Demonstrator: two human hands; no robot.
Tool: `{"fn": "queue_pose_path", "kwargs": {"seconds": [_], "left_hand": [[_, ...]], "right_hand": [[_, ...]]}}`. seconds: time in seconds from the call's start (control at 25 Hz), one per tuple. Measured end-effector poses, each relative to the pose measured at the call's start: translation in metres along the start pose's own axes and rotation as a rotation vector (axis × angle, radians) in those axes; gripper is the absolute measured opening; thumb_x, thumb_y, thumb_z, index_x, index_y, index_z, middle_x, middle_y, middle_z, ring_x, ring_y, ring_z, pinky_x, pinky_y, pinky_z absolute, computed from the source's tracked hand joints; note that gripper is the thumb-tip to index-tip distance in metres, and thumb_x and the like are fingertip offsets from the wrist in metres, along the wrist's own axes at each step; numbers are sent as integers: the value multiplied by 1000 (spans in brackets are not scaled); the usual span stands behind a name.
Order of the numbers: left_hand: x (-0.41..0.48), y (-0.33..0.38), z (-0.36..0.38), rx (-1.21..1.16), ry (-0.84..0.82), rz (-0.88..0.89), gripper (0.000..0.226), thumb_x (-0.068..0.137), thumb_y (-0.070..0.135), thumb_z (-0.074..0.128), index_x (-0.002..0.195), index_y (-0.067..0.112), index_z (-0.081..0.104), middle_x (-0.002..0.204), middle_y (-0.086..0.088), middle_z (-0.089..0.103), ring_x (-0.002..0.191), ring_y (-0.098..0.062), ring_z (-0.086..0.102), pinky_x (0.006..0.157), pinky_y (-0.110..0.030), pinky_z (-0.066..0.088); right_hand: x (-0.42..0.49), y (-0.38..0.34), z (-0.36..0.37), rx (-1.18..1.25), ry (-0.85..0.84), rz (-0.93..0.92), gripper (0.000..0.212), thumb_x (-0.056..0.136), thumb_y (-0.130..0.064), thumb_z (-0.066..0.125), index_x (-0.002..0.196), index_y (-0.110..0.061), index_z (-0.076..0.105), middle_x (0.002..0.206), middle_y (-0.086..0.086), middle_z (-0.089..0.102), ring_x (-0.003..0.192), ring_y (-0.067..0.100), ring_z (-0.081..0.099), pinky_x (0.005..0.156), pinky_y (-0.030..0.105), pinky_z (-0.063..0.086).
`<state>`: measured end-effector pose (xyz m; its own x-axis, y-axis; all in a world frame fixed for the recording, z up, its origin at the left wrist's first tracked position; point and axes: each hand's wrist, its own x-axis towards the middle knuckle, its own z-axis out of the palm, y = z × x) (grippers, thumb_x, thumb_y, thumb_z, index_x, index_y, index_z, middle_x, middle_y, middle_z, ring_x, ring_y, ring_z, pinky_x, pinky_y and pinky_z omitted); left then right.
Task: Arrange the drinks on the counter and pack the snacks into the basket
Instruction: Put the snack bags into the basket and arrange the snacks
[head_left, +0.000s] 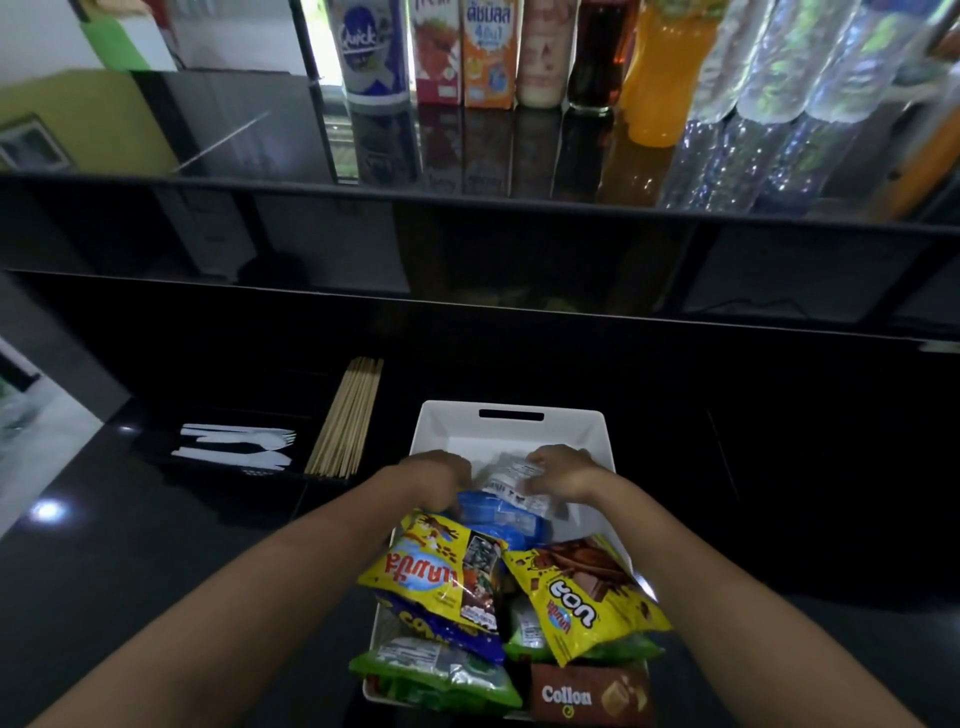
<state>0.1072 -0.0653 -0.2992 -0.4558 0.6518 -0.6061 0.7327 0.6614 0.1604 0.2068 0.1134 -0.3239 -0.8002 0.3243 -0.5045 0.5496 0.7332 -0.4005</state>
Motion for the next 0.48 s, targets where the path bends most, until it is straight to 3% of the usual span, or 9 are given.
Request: {"fn": "queue_pose_path", "kwargs": {"seconds": [0.08, 0.16, 0.24, 0.48], "left_hand": [[0, -3, 0, -13, 65, 15, 52, 79, 29, 74, 123, 14, 51, 125, -9, 53, 111, -28, 52, 90, -39, 47], [0, -6, 2, 16, 135, 21, 49, 78, 25, 74, 121, 16, 50, 125, -8, 52, 111, -27, 52, 87, -37, 46], [3, -6, 2, 66, 218, 5, 45, 79, 24, 72, 118, 17, 50, 122, -7, 52, 109, -27, 53, 84, -37, 46], [22, -4, -2, 137, 457, -60, 41, 84, 27, 65, 120, 19, 49, 119, -6, 52, 109, -27, 54, 84, -40, 48]], "right_hand": [[0, -3, -11, 118, 54, -29, 55, 80, -35, 75, 128, -21, 52, 132, 9, 53, 122, 30, 47, 84, 31, 42], [-2, -4, -20, 181, 219, -79, 36, 80, -18, 73, 112, -18, 56, 119, 9, 58, 107, 28, 56, 74, 28, 43], [-4, -2, -26, 95, 377, -124, 26, 80, -11, 67, 104, -17, 59, 112, 7, 57, 104, 26, 56, 79, 28, 43], [-3, 9, -22, -350, 560, -260, 22, 82, -17, 55, 103, -23, 59, 102, -3, 63, 105, 25, 50, 84, 38, 32]]}}
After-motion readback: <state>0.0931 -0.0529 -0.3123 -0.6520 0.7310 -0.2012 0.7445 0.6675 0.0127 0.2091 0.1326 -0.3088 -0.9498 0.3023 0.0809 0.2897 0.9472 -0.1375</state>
